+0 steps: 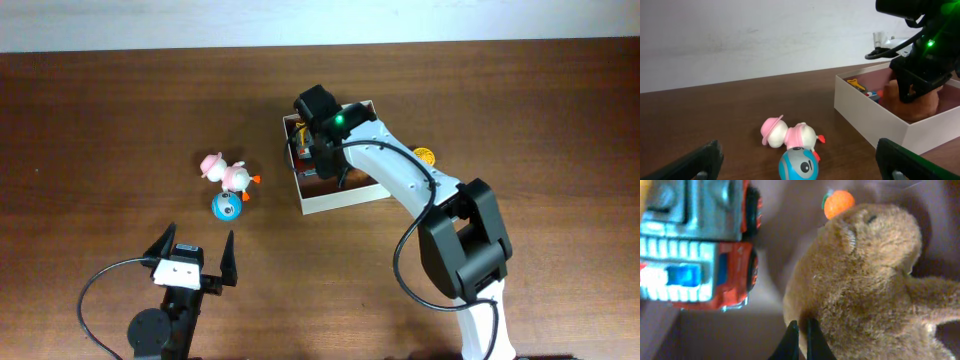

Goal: Pack container

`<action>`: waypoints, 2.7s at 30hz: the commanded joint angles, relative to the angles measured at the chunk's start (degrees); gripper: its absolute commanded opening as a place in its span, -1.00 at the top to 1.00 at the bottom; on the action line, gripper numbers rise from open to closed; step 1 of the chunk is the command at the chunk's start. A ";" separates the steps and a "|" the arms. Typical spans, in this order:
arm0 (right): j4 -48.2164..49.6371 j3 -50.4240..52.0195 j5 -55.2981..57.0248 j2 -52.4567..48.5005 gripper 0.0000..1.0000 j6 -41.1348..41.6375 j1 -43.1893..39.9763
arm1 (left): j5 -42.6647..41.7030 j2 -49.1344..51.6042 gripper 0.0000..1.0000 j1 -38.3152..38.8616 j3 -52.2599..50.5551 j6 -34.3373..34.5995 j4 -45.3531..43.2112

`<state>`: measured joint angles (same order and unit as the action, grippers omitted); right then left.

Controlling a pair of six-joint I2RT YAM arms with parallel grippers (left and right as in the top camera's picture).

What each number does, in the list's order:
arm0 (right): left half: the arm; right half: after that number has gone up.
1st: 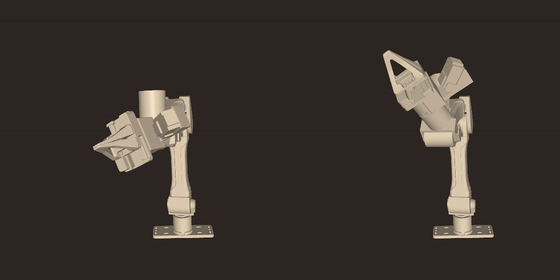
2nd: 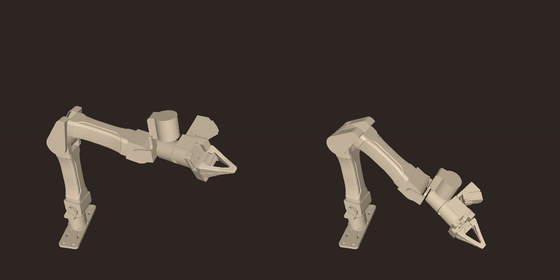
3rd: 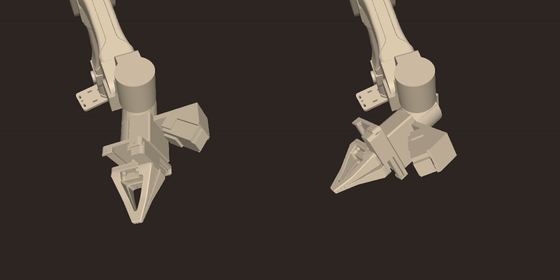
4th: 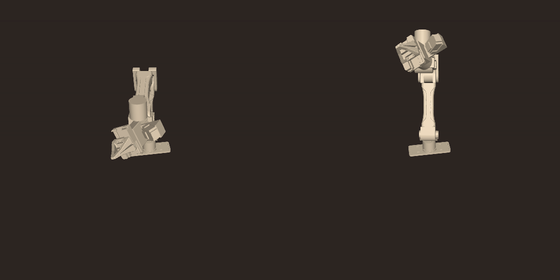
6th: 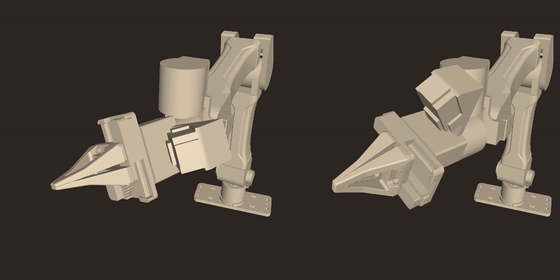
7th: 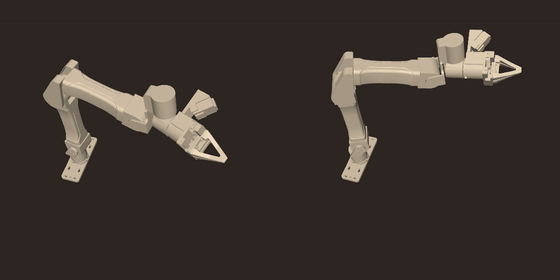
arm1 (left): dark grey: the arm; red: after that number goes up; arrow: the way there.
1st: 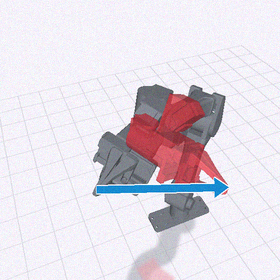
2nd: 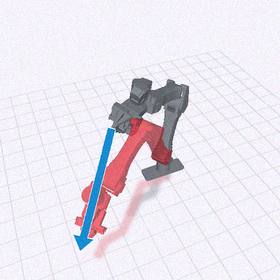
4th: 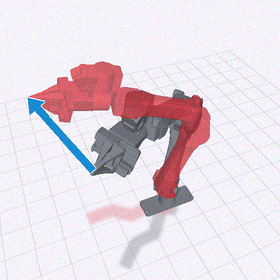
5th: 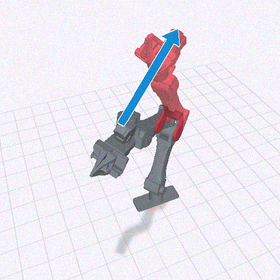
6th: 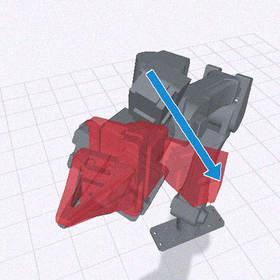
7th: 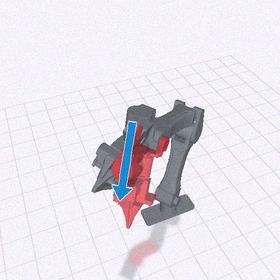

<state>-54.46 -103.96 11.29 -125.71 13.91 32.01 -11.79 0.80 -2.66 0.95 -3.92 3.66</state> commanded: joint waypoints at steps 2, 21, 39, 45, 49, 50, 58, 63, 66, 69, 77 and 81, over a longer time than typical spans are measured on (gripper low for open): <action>0.57 0.28 2.25 -1.09 0.92 0.02 -1.51 | 0.02 -0.46 -0.99 -0.13 -0.44 -0.90 -0.09; -4.94 -7.37 -4.11 -1.09 0.88 -0.15 -0.39 | 0.00 -0.46 -0.99 -0.13 -0.44 -0.90 -0.11; -21.59 -23.54 -4.61 -0.98 0.69 2.86 -3.43 | 0.02 -0.44 -0.99 -0.13 -0.44 -0.90 -0.11; -29.40 -29.44 -4.61 -0.98 0.67 2.84 -9.05 | 0.02 -0.46 -0.99 -0.13 -0.44 -0.90 -0.11; -32.00 -27.52 -4.59 -1.01 0.67 2.82 -13.53 | 0.02 -0.46 -0.99 -0.13 -0.44 -0.90 -0.09; -32.33 -27.02 -4.59 -1.01 0.67 2.82 -14.38 | 0.02 -0.46 -0.99 -0.13 -0.44 -0.90 -0.11; -30.97 -19.37 -4.61 -1.01 0.68 2.05 -18.08 | 0.02 -0.46 -0.99 -0.13 -0.44 -0.90 -0.11; -28.39 -13.25 -4.72 -1.01 0.68 1.99 -18.16 | 0.02 -0.46 -0.99 -0.13 -0.44 -0.90 -0.09; -26.71 -9.88 -6.05 -1.01 0.69 1.97 -18.16 | 0.02 -0.44 -0.99 -0.13 -0.44 -0.90 -0.11; -25.57 -8.00 -7.34 -1.01 0.69 1.97 -18.10 | 0.02 -0.46 -0.99 -0.13 -0.44 -0.90 -0.09; -24.30 -7.67 -10.73 -1.01 0.68 1.31 -14.97 | 0.02 -0.46 -0.99 -0.13 -0.44 -0.90 -0.09; -23.30 -7.67 -13.11 -1.01 0.68 1.40 -13.44 | 0.02 -0.44 -0.99 -0.13 -0.44 -0.90 -0.11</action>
<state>-78.19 -111.90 1.28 -126.69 15.79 16.95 -11.79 0.80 -2.66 0.95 -3.92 3.66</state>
